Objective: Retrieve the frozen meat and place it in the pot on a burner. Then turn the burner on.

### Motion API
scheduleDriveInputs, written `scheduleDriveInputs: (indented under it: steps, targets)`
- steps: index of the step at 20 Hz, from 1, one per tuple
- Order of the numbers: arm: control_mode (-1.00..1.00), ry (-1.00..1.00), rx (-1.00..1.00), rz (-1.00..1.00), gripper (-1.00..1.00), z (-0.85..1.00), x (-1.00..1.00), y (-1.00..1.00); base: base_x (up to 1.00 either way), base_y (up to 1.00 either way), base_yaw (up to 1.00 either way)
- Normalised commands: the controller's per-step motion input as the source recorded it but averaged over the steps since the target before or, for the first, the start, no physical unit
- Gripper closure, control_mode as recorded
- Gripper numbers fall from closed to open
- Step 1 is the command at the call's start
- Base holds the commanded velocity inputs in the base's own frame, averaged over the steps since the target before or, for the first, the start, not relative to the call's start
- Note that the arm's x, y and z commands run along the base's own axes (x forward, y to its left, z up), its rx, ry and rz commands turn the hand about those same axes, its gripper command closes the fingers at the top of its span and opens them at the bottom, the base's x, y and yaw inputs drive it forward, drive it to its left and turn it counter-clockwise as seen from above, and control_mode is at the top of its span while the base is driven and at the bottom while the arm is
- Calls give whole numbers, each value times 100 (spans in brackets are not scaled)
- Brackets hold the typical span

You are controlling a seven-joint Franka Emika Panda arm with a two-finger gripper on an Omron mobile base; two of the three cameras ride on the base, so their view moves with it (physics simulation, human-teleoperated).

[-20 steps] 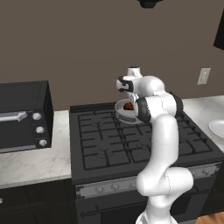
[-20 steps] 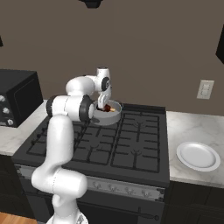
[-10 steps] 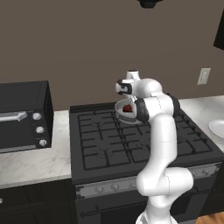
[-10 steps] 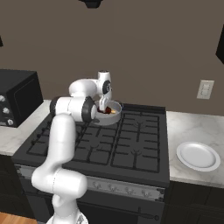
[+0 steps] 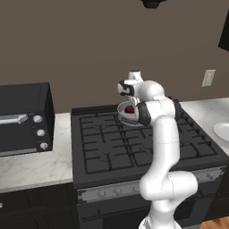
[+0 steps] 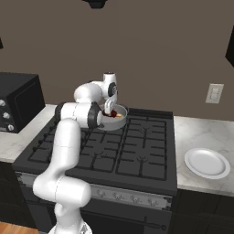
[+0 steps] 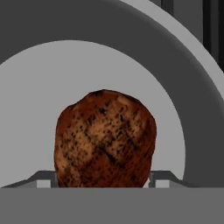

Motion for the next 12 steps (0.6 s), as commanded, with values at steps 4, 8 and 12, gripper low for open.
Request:
scheduleDriveInputs:
  steps: [4, 8, 12]
  targets:
    - [-100, 0, 0, 0, -100, 0, 3, 0, 0, 0, 0]
    - [-100, 0, 0, 0, -100, 0, 0, 0, 0, 0, 0]
    - [-100, 0, 0, 0, -100, 0, 0, 0, 0, 0, 0]
